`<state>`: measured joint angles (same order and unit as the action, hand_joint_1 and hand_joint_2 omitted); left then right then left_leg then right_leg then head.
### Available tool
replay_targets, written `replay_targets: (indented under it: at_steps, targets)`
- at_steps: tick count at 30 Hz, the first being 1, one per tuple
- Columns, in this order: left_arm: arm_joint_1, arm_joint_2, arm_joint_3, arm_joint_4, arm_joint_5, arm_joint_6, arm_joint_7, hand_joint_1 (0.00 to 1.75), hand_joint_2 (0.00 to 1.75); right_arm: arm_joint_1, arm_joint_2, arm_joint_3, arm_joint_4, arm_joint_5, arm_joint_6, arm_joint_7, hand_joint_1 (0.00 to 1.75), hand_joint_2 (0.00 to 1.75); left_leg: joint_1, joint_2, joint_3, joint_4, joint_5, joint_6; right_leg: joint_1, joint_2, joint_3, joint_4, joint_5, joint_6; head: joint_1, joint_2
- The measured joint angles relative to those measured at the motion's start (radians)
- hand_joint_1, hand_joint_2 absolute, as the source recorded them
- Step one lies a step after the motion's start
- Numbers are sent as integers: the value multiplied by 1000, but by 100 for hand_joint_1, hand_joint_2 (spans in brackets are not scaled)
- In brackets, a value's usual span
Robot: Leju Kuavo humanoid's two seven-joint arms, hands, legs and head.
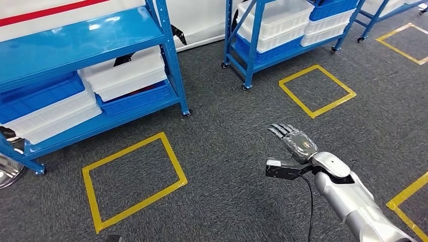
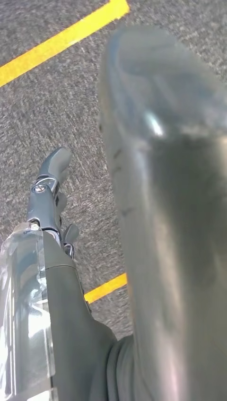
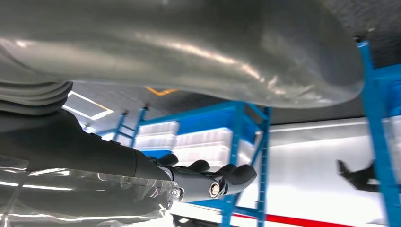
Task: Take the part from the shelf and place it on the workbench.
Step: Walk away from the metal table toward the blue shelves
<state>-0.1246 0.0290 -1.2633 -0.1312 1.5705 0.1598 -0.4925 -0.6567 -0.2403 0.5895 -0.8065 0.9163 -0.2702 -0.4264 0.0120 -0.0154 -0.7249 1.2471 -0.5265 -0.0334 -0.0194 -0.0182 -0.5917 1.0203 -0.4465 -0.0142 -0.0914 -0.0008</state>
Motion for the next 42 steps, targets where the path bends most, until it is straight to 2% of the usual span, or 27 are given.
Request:
replay_targets:
  at_steps: [1, 2, 3, 5, 7, 8, 10, 12, 14, 16, 17, 18, 19, 21, 23, 25, 27, 29, 30, 31, 32, 33, 34, 36, 38, 40, 42]
  targets:
    - [2, 0, 1, 0, 0, 0, 0, 0, 0, 0, 0, 2, 1, 0, 1, -2, 0, 0, 1, 6, -21, 45, -12, -2, 2, -12, 0, 1, -1, -1, 0, 0]
    - [4, 0, 2, 0, 0, 0, 0, 0, 0, 0, 0, 4, 1, 0, 1, -4, 0, 0, 1, 8, -23, 51, -6, -3, 4, -24, 1, 1, -3, -2, 0, 0]
    - [5, 0, 3, 0, 0, 0, 0, 0, 0, 0, 0, 5, 2, 0, 1, -6, 0, 0, 0, 12, -6, 19, 18, -2, 5, -35, 2, 2, -4, -1, 0, 0]
    - [5, 1, 3, 0, -3, 0, 0, 0, 0, 0, -3, 8, 1, -2, 0, -9, 0, 0, -5, 46, 67, -119, 78, 7, 9, -57, 7, 3, -10, 3, 0, 0]
    - [2, 2, 3, 0, -7, 0, 0, 0, 0, 1, -10, 9, 0, -4, 0, -13, 0, 0, -14, 76, 114, -211, 103, 23, 15, -78, 13, 4, -15, 11, 0, 0]
    - [1, 2, 3, 0, -9, 0, 1, 0, 0, 2, -14, 9, -1, -6, -1, -15, 0, 0, -18, 78, 119, -224, 101, 30, 17, -88, 15, 4, -16, 16, 0, 0]
    - [2, 2, 3, 0, -9, 1, 4, 0, 0, 4, -17, 10, -5, -8, 0, -17, 0, 0, -16, 55, 119, -230, 106, 41, 16, -99, 19, 3, -20, 26, 0, 0]
    - [1, 2, 3, 0, -9, 2, 8, 0, 0, 4, -19, 11, -10, -11, 2, -21, 0, 0, -10, 35, 123, -240, 114, 53, 12, -59, 8, 34, -44, 37, 0, 0]
    - [-3, 2, 3, 0, -9, 4, 9, 0, 0, 7, -26, 11, -12, -14, 6, -25, 0, 0, -7, 14, 123, -244, 119, 60, 7, -1, -43, 143, -103, 44, 0, 0]
    - [-2, 2, 3, 0, -9, 4, 10, 0, 0, 14, -32, 12, -11, -16, 10, -27, 0, 0, -7, -11, 122, -243, 119, 62, 6, 14, -106, 263, -146, 49, 1, 0]
    - [-1, 2, 3, 0, -8, 4, 9, 0, 0, 17, -33, 13, -11, -16, 12, -27, 0, 0, -7, -24, 122, -241, 119, 61, 5, 15, -119, 281, -139, 50, 1, 0]
    - [0, 2, 3, 0, -7, 4, 9, 0, 0, 18, -33, 14, -11, -16, 13, -28, 0, 0, -7, -37, 122, -239, 118, 60, 3, 16, -114, 260, -113, 50, 1, 0]
    - [0, 2, 3, 0, -7, 4, 9, 0, 0, 18, -33, 14, -11, -17, 13, -29, 0, 0, -6, -50, 122, -235, 117, 58, 1, 22, -91, 203, -73, 49, 1, 0]
    - [-1, 1, 3, 0, -6, 1, 9, 0, 0, 17, -35, 14, -11, -18, 13, -30, 0, 0, -5, -74, 118, -227, 113, 50, -5, 60, -35, 74, -15, 46, 1, 0]
    - [-1, 1, 3, 0, -5, -5, 8, 0, 0, 17, -38, 15, -11, -19, 13, -33, 0, 0, -4, -96, 110, -224, 114, 37, -5, 84, -11, 18, -4, 40, 1, 0]
    - [2, 1, 4, 0, -2, -12, 7, 0, 0, 17, -40, 15, -11, -20, 13, -35, 0, 0, -2, -115, 104, -227, 118, 24, -5, 66, -9, 12, -2, 31, 0, 0]
    - [4, 1, 7, 0, -1, -21, 7, 0, 0, 16, -39, 16, -12, -22, 12, -38, 0, 0, -4, -86, 92, -204, 102, 14, -8, 44, -4, 2, 2, 17, 0, 0]
    - [2, 0, 20, 0, 0, -35, 8, 0, 0, 17, -39, 17, -12, -25, 12, -40, 0, 0, -5, -24, 45, -103, 48, 8, -5, 19, 1, -3, 2, 5, 0, 0]
    - [1, 0, 32, 0, 0, -43, 10, 0, 0, 19, -39, 17, -11, -26, 11, -41, 0, 0, -3, -5, 12, -32, 17, 6, -2, 7, 1, -3, 1, 2, 0, 0]
    - [2, 0, 45, 0, 0, -50, 11, 0, 0, 22, -39, 17, -11, -27, 11, -41, 0, 0, -1, 5, -16, 27, -5, 4, 1, -5, 1, -2, 0, 1, -1, 0]
    - [5, 0, 58, 0, 0, -56, 13, 0, 0, 26, -39, 18, -10, -28, 11, -41, 0, 0, 0, 8, -30, 57, -9, 3, 3, -17, 2, -1, -1, 0, 0, 0]
    - [8, 0, 71, 0, 0, -60, 14, 0, 0, 29, -39, 18, -10, -28, 11, -41, 0, 0, 0, 10, -23, 46, 6, 4, 4, -28, 2, 0, -3, 0, 0, 0]
    - [10, 0, 83, 0, 0, -63, 14, 0, 0, 31, -38, 19, -10, -28, 11, -41, 0, 0, -1, 16, 3, -4, 35, 6, 5, -40, 4, 1, -5, 1, 0, 0]
    - [12, 1, 105, 0, 0, -67, 14, 0, 0, 32, -38, 21, -11, -27, 9, -38, 0, 0, -7, 53, 78, -148, 90, 16, 9, -61, 9, 2, -11, 6, 0, 0]
    - [12, 2, 125, 0, 0, -70, 14, 0, 0, 33, -37, 22, -12, -23, 6, -33, 0, 0, -15, 73, 115, -222, 105, 28, 14, -79, 14, 2, -15, 14, 0, 0]
    - [16, 2, 140, 0, 0, -71, 14, 0, 0, 34, -32, 23, -12, -18, 2, -28, 0, 0, -18, 54, 115, -228, 106, 38, 16, -96, 18, 0, -17, 24, 0, 0]
    - [21, 1, 154, 0, 0, -72, 13, 0, 0, 35, -26, 26, -14, -14, -2, -25, 0, 0, -13, 35, 120, -237, 113, 49, 11, -77, 16, 15, -31, 34, 0, 0]
